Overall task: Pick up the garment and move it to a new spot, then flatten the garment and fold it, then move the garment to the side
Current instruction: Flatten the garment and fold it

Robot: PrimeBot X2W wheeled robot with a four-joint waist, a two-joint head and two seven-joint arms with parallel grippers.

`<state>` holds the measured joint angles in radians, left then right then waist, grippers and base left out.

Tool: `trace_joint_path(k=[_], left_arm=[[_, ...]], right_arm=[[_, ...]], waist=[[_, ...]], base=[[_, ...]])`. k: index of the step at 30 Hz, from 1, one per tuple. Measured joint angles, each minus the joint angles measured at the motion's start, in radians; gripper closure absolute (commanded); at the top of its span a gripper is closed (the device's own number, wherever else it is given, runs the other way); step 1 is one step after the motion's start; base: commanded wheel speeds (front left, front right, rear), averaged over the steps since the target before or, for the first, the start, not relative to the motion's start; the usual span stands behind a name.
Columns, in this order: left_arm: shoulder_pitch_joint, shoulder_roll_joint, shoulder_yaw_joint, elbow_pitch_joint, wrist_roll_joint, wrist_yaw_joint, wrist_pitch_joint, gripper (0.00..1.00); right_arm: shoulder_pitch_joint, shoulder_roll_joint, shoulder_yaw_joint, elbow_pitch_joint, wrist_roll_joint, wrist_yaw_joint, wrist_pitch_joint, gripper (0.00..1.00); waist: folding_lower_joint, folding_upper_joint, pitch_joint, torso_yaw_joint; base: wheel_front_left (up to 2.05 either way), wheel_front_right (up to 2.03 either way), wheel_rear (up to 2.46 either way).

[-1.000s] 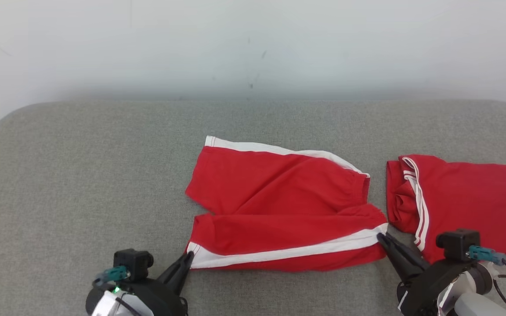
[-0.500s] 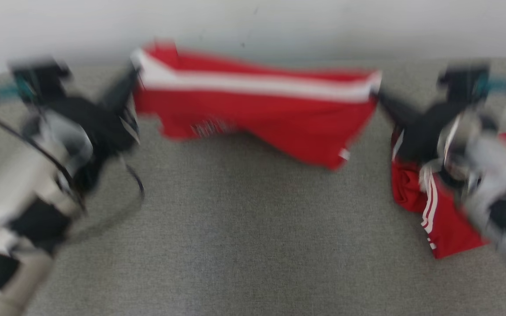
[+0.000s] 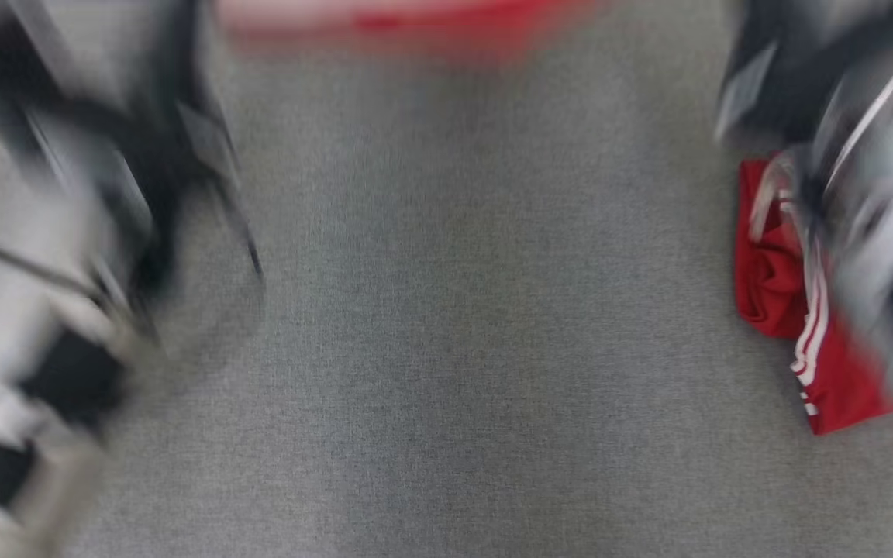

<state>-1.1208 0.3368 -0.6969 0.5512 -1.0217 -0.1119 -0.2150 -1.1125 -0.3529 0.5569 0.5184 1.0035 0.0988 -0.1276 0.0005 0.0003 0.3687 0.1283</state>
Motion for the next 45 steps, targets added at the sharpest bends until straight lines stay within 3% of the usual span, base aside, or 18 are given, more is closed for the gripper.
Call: trace_joint_path(k=[5, 15, 27, 33, 35, 36, 45], left_arm=[[0.317, -0.069, -0.053, 0.077, -0.052, 0.000, -0.015, 1.00], [0.489, -0.111, -0.118, 0.080, -0.016, -0.002, -0.032, 1.00], [0.646, -0.100, -0.185, 0.092, 0.016, 0.001, -0.032, 1.00], [0.653, -0.083, -0.250, 0.122, 0.091, 0.033, -0.030, 1.00], [0.653, -0.086, -0.272, 0.126, 0.123, 0.044, -0.021, 0.49], [0.653, -0.092, -0.284, 0.128, 0.135, 0.052, -0.017, 0.00], [0.644, -0.110, -0.326, 0.134, 0.199, 0.102, -0.014, 0.00]], right_arm=[[0.350, -0.013, 0.049, 0.048, 0.025, 0.007, -0.059, 1.00], [0.615, -0.029, 0.106, 0.017, 0.026, 0.017, -0.096, 1.00], [0.766, -0.074, 0.105, -0.011, 0.035, 0.020, -0.110, 1.00], [0.776, -0.057, 0.115, -0.047, 0.032, 0.020, -0.111, 1.00], [0.777, -0.059, 0.113, -0.055, 0.030, 0.020, -0.112, 1.00], [0.777, -0.062, 0.112, -0.057, 0.029, 0.020, -0.112, 1.00], [0.796, -0.085, 0.094, -0.082, 0.024, 0.006, -0.116, 1.00]], waist=[[-0.0005, 0.0000, -0.001, 0.008], [-0.0007, -0.0003, -0.105, -0.003], [-0.0008, -0.0004, -0.247, -0.003], [-0.0008, -0.0005, -0.284, 0.002], [-0.0007, -0.0004, -0.284, 0.002], [-0.0006, -0.0004, -0.283, 0.003], [-0.0005, -0.0004, -0.271, 0.026]], base=[[0.00, 0.00, 0.00], [0.00, 0.00, 0.00], [0.00, 0.00, 0.00], [0.00, 0.00, 0.00], [0.00, 0.00, 0.00], [0.00, 0.00, 0.00], [0.00, 0.00, 0.00]])
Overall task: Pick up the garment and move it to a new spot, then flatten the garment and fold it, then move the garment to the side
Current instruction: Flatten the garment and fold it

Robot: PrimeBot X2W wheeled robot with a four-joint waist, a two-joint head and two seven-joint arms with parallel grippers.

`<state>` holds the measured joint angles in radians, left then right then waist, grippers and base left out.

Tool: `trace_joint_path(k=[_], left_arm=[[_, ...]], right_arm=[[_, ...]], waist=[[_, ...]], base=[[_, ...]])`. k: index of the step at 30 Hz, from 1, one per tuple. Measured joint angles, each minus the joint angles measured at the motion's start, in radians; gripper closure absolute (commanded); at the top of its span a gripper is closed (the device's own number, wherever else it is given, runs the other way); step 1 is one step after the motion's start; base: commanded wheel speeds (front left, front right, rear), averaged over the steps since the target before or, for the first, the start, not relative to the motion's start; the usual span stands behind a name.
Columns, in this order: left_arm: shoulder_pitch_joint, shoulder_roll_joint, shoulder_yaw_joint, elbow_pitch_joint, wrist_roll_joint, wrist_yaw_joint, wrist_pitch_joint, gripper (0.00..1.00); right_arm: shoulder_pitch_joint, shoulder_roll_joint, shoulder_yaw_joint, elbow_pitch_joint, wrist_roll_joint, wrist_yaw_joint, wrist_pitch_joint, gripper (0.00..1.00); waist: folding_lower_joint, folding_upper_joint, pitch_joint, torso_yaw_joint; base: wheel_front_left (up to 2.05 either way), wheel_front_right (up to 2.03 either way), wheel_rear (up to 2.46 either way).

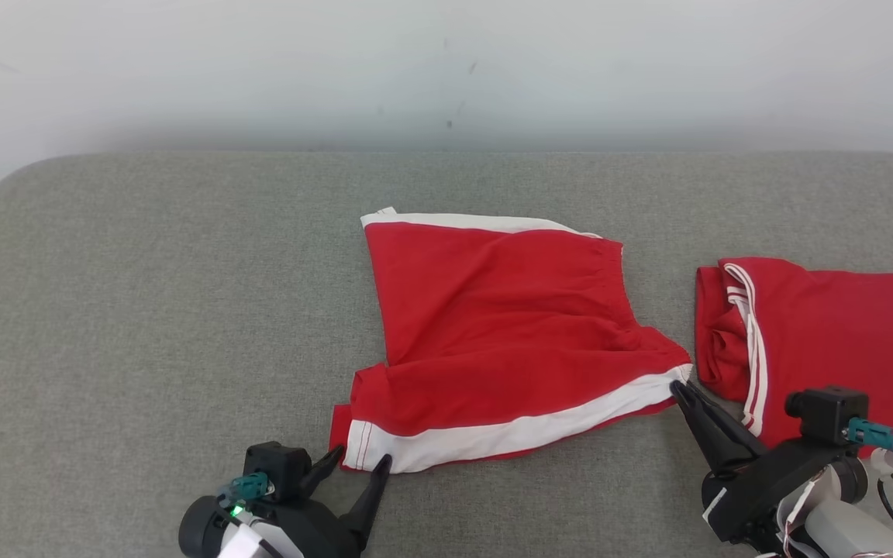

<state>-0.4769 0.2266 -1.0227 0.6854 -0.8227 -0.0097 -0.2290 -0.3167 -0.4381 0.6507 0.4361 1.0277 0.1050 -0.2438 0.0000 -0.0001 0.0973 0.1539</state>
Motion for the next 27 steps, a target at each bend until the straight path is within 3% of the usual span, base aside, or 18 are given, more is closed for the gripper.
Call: trace_joint_path(k=[7, 15, 16, 19, 20, 22, 27], left_arm=[[-0.001, 0.005, -0.020, -0.006, 0.049, 0.066, 0.000, 0.00], [-0.001, -0.001, -0.025, -0.035, 0.059, 0.073, -0.001, 0.00], [-0.001, -0.001, -0.025, -0.037, 0.059, 0.077, -0.001, 0.16], [-0.001, -0.002, -0.026, -0.046, 0.072, 0.089, -0.002, 0.40], [-0.001, -0.001, -0.026, -0.049, 0.072, 0.090, -0.002, 0.33], [-0.001, -0.001, -0.030, -0.052, 0.082, 0.099, -0.002, 0.10], [0.000, -0.001, -0.034, -0.064, 0.106, 0.108, -0.002, 0.08]], right_arm=[[0.000, 0.001, 0.000, -0.018, -0.008, -0.005, -0.003, 1.00], [0.007, -0.004, -0.008, -0.027, -0.008, -0.014, -0.003, 1.00], [0.006, -0.005, -0.008, -0.029, -0.008, -0.017, -0.003, 1.00], [0.006, -0.005, -0.009, -0.032, -0.009, -0.018, -0.003, 1.00], [0.007, -0.005, -0.009, -0.033, -0.009, -0.018, -0.003, 1.00], [0.007, -0.006, -0.010, -0.034, -0.009, -0.018, -0.003, 1.00], [0.019, -0.008, -0.016, -0.033, -0.009, -0.025, -0.003, 1.00]], waist=[[0.0000, 0.0000, 0.004, 0.013], [0.0000, 0.0001, 0.013, 0.025], [0.0000, 0.0001, 0.014, 0.025], [0.0000, 0.0002, 0.015, 0.027], [0.0000, 0.0001, 0.016, 0.027], [0.0000, 0.0001, 0.016, 0.029], [0.0000, 0.0002, 0.013, 0.033]], base=[[0.00, 0.00, 0.00], [0.00, 0.00, 0.00], [0.00, 0.00, 0.00], [0.00, 0.00, 0.00], [0.00, 0.00, 0.00], [0.00, 0.00, 0.00], [0.00, 0.00, 0.00]])
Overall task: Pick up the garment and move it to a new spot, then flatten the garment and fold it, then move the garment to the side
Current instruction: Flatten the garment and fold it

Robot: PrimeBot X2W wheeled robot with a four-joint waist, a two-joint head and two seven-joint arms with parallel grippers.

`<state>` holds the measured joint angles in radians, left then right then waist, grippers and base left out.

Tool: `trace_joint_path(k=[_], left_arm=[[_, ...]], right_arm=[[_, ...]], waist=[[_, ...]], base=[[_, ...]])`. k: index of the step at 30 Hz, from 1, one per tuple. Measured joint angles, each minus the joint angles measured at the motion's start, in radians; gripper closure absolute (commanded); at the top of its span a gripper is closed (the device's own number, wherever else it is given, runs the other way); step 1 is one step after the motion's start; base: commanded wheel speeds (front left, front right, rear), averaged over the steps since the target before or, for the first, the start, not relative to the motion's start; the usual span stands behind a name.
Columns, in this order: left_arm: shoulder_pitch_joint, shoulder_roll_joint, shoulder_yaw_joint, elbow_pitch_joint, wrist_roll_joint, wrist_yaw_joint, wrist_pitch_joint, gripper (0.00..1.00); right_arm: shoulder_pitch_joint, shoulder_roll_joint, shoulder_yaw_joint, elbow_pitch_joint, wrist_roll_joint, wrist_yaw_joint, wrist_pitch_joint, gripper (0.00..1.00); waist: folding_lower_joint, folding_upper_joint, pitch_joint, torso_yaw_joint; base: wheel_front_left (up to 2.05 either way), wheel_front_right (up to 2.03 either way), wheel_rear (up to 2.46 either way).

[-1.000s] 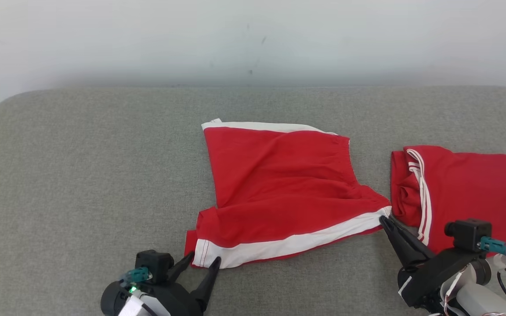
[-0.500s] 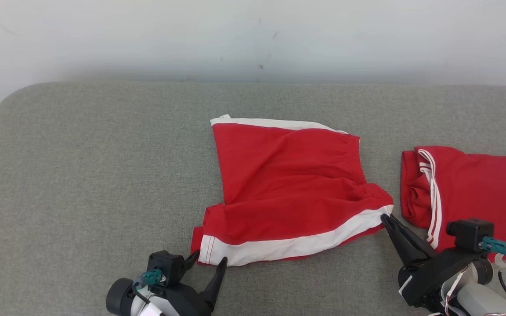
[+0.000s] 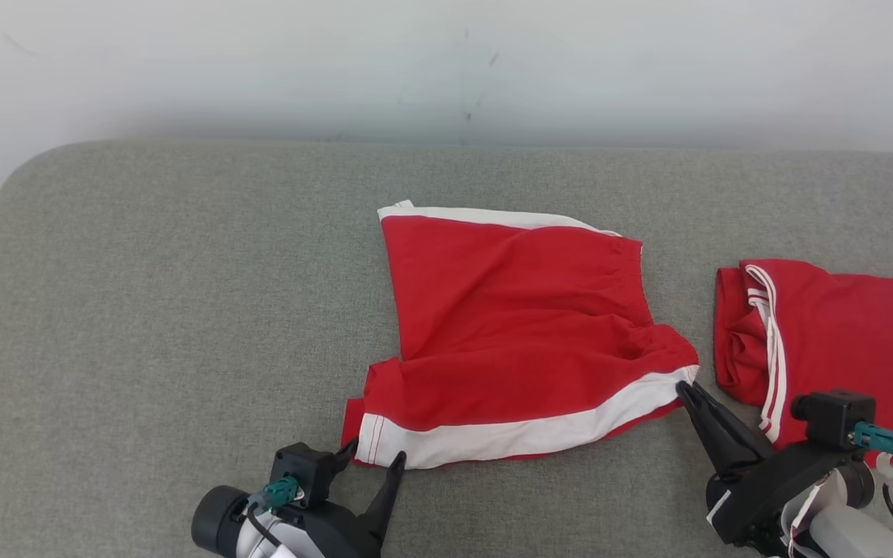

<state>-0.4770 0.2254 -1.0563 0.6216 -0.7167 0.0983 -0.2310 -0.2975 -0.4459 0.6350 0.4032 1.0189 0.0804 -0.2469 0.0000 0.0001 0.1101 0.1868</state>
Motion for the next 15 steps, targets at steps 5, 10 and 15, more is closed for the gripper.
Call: trace_joint_path(k=[5, 10, 15], left_arm=[[0.004, 0.002, -0.003, -0.016, 0.016, 0.010, -0.004, 0.01], [0.016, 0.005, -0.003, -0.036, 0.023, 0.016, -0.007, 0.07], [0.035, 0.014, 0.002, -0.054, 0.026, 0.017, -0.008, 0.40]], right_arm=[[0.010, -0.001, -0.003, 0.006, 0.000, -0.001, 0.000, 1.00], [0.028, -0.001, -0.004, 0.006, 0.000, -0.001, -0.001, 1.00], [0.032, 0.000, -0.003, 0.004, 0.000, -0.002, -0.001, 1.00]], waist=[[0.0000, -0.0001, -0.014, 0.008], [0.0000, 0.0000, -0.026, 0.017], [0.0000, 0.0000, -0.035, 0.024]], base=[[0.00, 0.00, 0.00], [0.00, 0.00, 0.00], [0.00, 0.00, 0.00]])
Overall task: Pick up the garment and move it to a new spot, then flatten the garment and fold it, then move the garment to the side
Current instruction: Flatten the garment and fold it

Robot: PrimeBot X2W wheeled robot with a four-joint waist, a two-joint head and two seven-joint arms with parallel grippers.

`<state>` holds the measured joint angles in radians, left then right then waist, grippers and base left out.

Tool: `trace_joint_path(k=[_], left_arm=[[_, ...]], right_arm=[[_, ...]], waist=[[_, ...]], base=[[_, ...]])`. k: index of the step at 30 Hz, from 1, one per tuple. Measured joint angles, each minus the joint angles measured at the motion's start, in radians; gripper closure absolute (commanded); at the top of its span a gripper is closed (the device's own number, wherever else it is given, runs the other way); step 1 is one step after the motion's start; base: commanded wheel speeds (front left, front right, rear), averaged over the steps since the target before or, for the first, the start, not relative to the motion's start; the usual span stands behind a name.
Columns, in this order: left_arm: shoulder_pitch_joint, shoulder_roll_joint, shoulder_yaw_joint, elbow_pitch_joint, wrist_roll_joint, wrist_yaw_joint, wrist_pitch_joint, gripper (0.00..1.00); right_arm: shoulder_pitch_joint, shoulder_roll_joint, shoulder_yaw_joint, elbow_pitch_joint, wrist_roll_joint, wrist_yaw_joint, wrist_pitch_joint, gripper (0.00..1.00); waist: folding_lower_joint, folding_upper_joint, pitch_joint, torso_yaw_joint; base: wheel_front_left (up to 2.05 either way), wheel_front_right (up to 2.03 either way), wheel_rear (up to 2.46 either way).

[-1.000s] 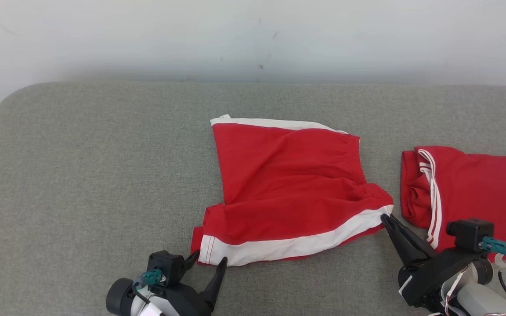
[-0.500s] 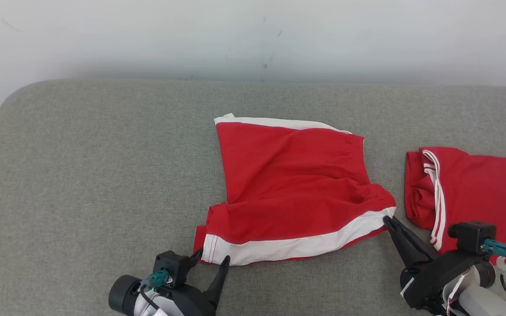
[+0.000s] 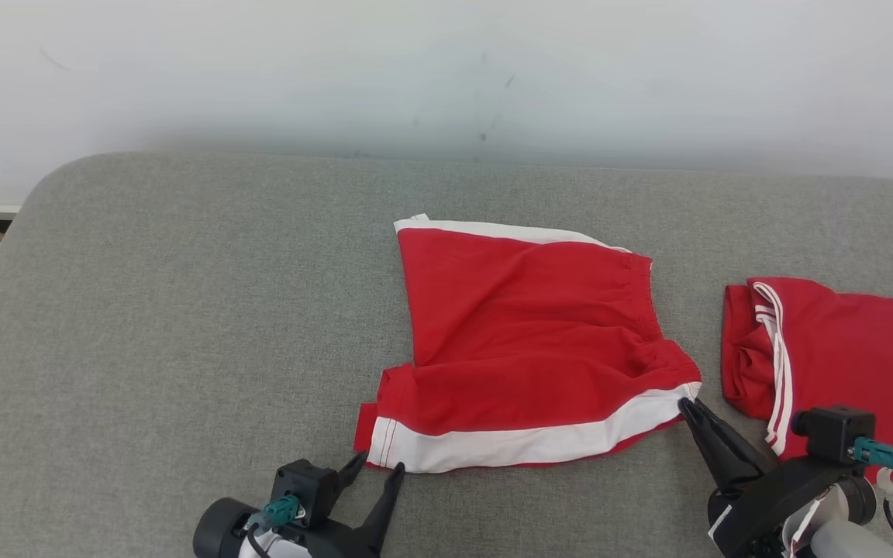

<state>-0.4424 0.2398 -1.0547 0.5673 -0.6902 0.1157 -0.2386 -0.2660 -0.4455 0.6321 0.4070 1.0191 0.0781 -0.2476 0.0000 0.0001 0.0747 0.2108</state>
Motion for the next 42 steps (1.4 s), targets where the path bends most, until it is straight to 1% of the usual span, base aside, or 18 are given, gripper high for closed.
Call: trace_joint_path(k=[1, 3, 4, 6, 20, 21, 22, 23, 25, 28, 30, 31, 32, 33, 34, 35, 36, 42], left_arm=[[0.005, 0.003, 0.002, -0.004, 0.000, 0.002, 0.000, 0.40], [0.009, 0.003, 0.004, -0.009, 0.001, 0.007, 0.000, 0.58], [0.009, 0.003, 0.006, -0.009, 0.001, 0.007, 0.000, 0.56], [0.009, 0.005, 0.011, -0.008, 0.002, 0.007, 0.000, 0.00], [0.010, 0.000, 0.028, -0.004, 0.010, 0.007, 0.006, 0.00], [0.010, -0.002, 0.030, -0.003, 0.009, 0.007, 0.008, 0.05], [0.010, -0.002, 0.031, -0.002, 0.010, 0.007, 0.009, 0.20], [0.010, -0.003, 0.031, 0.000, 0.010, 0.007, 0.009, 0.31], [0.010, -0.003, 0.031, 0.005, 0.010, 0.007, 0.011, 0.70], [0.010, -0.003, 0.032, 0.010, 0.010, 0.007, 0.014, 0.73], [0.010, -0.004, 0.033, 0.012, 0.010, 0.007, 0.018, 0.97], [0.010, -0.004, 0.033, 0.012, 0.012, 0.007, 0.018, 1.00], [0.010, -0.005, 0.035, 0.012, 0.012, 0.007, 0.018, 0.98], [0.010, -0.005, 0.035, 0.012, 0.012, 0.007, 0.018, 0.86], [0.010, -0.006, 0.035, 0.012, 0.012, 0.007, 0.018, 0.63], [0.010, -0.006, 0.037, 0.012, 0.012, 0.007, 0.018, 0.44], [0.010, -0.005, 0.037, 0.014, 0.013, 0.007, 0.018, 0.00], [0.010, -0.004, 0.043, 0.026, 0.029, 0.008, 0.019, 0.00]], right_arm=[[0.000, 0.000, 0.000, 0.000, 0.000, 0.000, 0.000, 1.00], [0.000, 0.000, 0.000, 0.000, 0.000, 0.000, 0.000, 1.00], [0.000, 0.000, 0.001, -0.001, 0.000, 0.000, 0.000, 1.00], [0.000, 0.000, 0.003, -0.001, 0.000, 0.000, 0.000, 1.00], [0.000, 0.001, 0.008, -0.007, -0.017, 0.000, 0.000, 1.00], [-0.001, 0.001, 0.008, -0.007, -0.017, 0.000, 0.000, 1.00], [-0.001, 0.001, 0.008, -0.008, -0.017, 0.000, 0.000, 1.00], [-0.001, 0.001, 0.008, -0.008, -0.017, 0.000, 0.000, 1.00], [-0.001, 0.001, 0.008, -0.008, -0.017, 0.000, 0.000, 1.00], [-0.001, 0.001, 0.008, -0.008, -0.017, 0.000, 0.000, 1.00], [-0.001, 0.000, 0.008, -0.008, -0.017, 0.000, 0.000, 1.00], [-0.001, 0.000, 0.008, -0.008, -0.017, 0.000, 0.000, 1.00], [-0.001, -0.001, 0.008, -0.008, -0.017, 0.000, 0.000, 1.00], [-0.001, -0.001, 0.008, -0.008, -0.017, -0.001, 0.000, 1.00], [-0.001, -0.001, 0.008, -0.008, -0.017, -0.001, 0.000, 1.00], [-0.001, -0.001, 0.008, -0.008, -0.017, -0.006, 0.000, 1.00], [-0.001, -0.001, 0.008, -0.008, -0.017, -0.007, 0.000, 1.00], [-0.001, -0.001, 0.008, -0.009, -0.017, -0.007, 0.000, 1.00]], waist=[[0.0000, 0.0000, -0.001, 0.000], [0.0000, 0.0000, -0.001, 0.001], [0.0000, 0.0000, -0.001, 0.001], [0.0000, 0.0000, -0.001, 0.001], [0.0000, 0.0000, 0.003, -0.013], [0.0000, 0.0000, 0.003, -0.014], [0.0000, 0.0000, 0.003, -0.015], [0.0000, 0.0000, 0.003, -0.017], [0.0000, 0.0000, 0.003, -0.020], [0.0000, 0.0000, 0.001, -0.023], [0.0000, 0.0000, 0.000, -0.025], [0.0000, 0.0000, -0.001, -0.026], [0.0000, 0.0000, -0.001, -0.026], [0.0000, 0.0000, -0.002, -0.027], [0.0000, 0.0000, -0.002, -0.027], [0.0000, 0.0000, -0.002, -0.027], [0.0000, 0.0000, -0.002, -0.028], [0.0000, 0.0000, -0.003, -0.029]], base=[[0.00, 0.00, 0.00], [0.00, 0.00, 0.00], [0.00, 0.00, 0.00], [0.00, 0.00, 0.00], [0.00, 0.00, 0.00], [0.00, 0.00, 0.00], [0.00, 0.00, 0.00], [0.00, 0.00, 0.00], [0.00, 0.00, 0.00], [0.00, 0.00, 0.00], [0.00, 0.00, 0.00], [0.00, 0.00, 0.00], [0.00, 0.00, 0.00], [0.00, 0.00, 0.00], [0.00, 0.00, 0.00], [0.00, 0.00, 0.00], [0.00, 0.00, 0.00], [0.00, 0.00, 0.00]])
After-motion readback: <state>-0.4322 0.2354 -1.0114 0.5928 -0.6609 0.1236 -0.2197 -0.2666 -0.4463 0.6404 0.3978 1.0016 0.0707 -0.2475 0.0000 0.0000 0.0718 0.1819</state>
